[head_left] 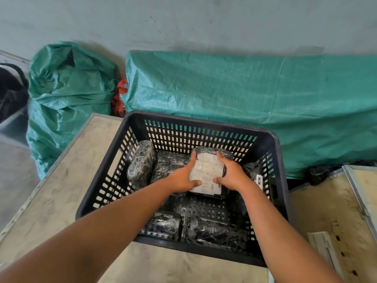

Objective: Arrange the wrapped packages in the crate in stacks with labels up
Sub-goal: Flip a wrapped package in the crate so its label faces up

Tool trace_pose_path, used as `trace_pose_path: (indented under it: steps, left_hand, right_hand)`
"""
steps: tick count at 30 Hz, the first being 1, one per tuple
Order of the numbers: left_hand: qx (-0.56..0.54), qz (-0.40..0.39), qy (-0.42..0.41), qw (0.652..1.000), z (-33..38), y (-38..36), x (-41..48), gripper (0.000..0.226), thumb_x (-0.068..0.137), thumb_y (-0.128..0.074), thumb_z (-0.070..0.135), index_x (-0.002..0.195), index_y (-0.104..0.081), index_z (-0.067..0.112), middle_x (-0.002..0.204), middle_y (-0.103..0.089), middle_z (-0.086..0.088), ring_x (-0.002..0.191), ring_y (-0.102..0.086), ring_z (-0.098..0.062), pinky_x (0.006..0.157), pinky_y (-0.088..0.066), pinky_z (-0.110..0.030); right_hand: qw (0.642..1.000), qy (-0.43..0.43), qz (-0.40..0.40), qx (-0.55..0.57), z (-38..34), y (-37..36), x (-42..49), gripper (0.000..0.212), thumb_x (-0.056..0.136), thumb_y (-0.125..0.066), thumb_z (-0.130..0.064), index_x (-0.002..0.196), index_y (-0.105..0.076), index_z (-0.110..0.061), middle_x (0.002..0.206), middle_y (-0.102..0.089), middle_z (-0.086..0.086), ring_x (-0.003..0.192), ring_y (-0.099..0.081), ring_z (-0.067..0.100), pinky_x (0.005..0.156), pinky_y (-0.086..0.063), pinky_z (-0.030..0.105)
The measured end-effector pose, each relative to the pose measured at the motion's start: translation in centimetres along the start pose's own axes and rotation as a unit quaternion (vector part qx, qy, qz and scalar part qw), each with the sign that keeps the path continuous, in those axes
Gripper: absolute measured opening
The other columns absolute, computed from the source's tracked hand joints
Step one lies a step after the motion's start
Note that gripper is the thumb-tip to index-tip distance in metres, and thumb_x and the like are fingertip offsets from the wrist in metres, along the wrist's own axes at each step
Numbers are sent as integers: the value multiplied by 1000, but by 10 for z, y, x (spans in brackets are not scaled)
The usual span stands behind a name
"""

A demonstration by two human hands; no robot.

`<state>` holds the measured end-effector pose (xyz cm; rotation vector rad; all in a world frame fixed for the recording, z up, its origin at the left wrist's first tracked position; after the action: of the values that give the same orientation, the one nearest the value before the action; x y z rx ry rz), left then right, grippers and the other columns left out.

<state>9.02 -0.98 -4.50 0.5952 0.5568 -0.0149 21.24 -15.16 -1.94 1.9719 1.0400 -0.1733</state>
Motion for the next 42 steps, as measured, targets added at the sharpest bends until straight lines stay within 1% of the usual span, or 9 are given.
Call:
trace_pose_path:
  steps: [5, 12, 18, 23, 28, 32, 34, 38, 42]
  left_hand:
    - [170, 32, 47, 984, -6, -7, 17, 114, 91, -62, 59, 153, 31, 37, 131, -65, -18, 148, -21, -43, 116, -27, -60]
    - [298, 67, 69, 950, -8, -29, 25, 102, 88, -50, 72, 158, 15, 37, 158, -31, -23, 147, -15, -43, 115, -18, -64]
    - [363, 50, 69, 928, -14, -27, 28, 92, 90, -27, 80, 157, 19, 36, 168, 19, -12, 152, 16, -44, 112, 2, -75]
    - [397, -6, 129, 909, -22, -43, 34, 88, 97, -23, 73, 156, 24, 29, 164, 27, -3, 142, 37, -42, 102, 18, -81]
    - [354, -1, 96, 930, -17, -44, 27, 89, 99, -32, 66, 159, 20, 24, 165, 25, -8, 147, 28, -42, 111, 9, -77]
    - [330, -17, 56, 942, -18, -40, 16, 94, 98, -46, 58, 160, 15, 23, 168, 19, -10, 150, 22, -41, 117, 2, -70]
    - [332, -28, 50, 941, -15, -36, 11, 91, 99, -49, 55, 162, 9, 22, 169, 15, -10, 152, 18, -41, 118, -2, -69]
    - [344, -54, 49, 936, -5, -36, 1, 86, 100, -50, 52, 163, 1, 22, 170, 9, -12, 153, 9, -43, 119, -12, -68]
    - [329, -48, -9, 943, 22, -33, -15, 76, 101, -53, 45, 162, -17, 18, 170, -5, -16, 153, -13, -42, 122, -20, -55]
  right_hand:
    - [998, -29, 23, -49, 8, -3, 5, 115, 77, -89, -11, 163, -19, -36, 147, -49, 13, 129, -55, 30, 107, -48, 38]
    - [944, -84, -33, -316, 9, -27, 5, 110, 88, -80, -30, 166, -2, -25, 152, -41, 28, 129, -56, 38, 101, -52, 44]
    - [921, -85, -59, -376, 10, -31, 5, 94, 97, -67, -35, 166, -3, -28, 163, -25, 32, 137, -51, 40, 105, -49, 45]
    - [908, -84, -62, -406, 6, -37, 2, 86, 98, -66, -34, 165, -12, -30, 166, -18, 31, 134, -54, 40, 98, -52, 43]
    - [965, -14, 7, -260, -18, -17, -24, 61, 94, -73, -29, 151, -50, -24, 144, -57, 9, 122, -63, 29, 100, -54, 43]
    - [962, 59, 203, -171, -36, 41, -74, 45, 94, -73, -29, 137, -64, -25, 132, -70, -1, 115, -68, 19, 96, -57, 39]
    - [946, 40, 261, -187, -25, 55, -100, 49, 92, -74, -33, 138, -62, -25, 140, -63, 6, 128, -58, 27, 100, -53, 44]
    - [954, -39, 216, -204, 5, 38, -120, 77, 91, -75, -38, 157, -39, -24, 165, -26, 23, 154, -20, 39, 123, -24, 46]
    - [955, -42, 187, -229, 9, 28, -120, 82, 95, -66, -49, 163, -24, -34, 158, -37, 26, 148, -32, 40, 121, -24, 45]
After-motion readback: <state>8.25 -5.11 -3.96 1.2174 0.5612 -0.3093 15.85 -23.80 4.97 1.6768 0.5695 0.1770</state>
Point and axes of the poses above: each hand's wrist, its own x-axis towards the middle knuckle, its own y-axis out of the back of the hand, z = x × y, the point moved 6 cm from there along x, towards the middle knuckle
